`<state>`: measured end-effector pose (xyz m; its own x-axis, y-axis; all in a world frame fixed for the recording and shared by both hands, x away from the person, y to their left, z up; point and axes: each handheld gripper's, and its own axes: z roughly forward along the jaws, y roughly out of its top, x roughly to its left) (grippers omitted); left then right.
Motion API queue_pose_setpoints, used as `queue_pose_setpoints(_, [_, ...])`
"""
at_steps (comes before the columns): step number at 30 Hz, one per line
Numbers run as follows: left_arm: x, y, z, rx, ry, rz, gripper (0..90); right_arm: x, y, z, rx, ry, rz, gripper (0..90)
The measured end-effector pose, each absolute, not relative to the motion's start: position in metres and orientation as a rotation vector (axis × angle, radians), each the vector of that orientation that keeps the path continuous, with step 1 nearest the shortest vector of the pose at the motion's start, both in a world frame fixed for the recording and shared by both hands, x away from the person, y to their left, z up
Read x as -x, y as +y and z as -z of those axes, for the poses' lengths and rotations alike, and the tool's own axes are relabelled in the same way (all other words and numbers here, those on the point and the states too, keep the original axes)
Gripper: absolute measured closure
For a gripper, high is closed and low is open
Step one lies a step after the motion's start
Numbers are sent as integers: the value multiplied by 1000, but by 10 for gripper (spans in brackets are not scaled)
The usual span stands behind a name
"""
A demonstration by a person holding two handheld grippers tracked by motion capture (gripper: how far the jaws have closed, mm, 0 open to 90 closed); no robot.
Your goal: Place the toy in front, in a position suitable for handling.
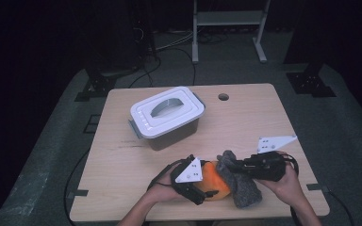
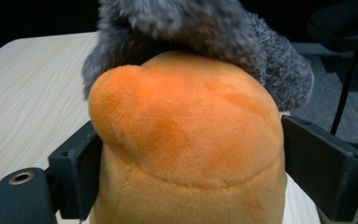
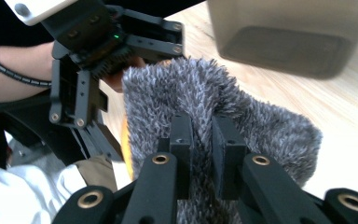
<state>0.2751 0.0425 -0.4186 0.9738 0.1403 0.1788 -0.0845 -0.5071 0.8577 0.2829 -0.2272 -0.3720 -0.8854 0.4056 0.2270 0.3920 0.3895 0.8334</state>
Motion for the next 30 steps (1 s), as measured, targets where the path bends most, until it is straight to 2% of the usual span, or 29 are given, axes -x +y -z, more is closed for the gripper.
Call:
queue_pose_setpoints(4, [-276, 45, 420, -2087, 39, -272, 123, -281, -218, 375, -720, 2644, -1519, 796])
queue_pose_setpoints(12, [-276, 45, 419, -2076, 43, -236, 128, -286, -237, 383, -801, 2686, -1472, 795])
queue_pose_setpoints(22, [-264, 37, 421, -2109, -84, -314, 142, -278, -210, 368, -680, 2657, -1518, 794])
queue_pose_setpoints(30, [-272, 43, 421, -2085, -23, -291, 159, -287, -227, 381, -776, 2662, -1544, 798])
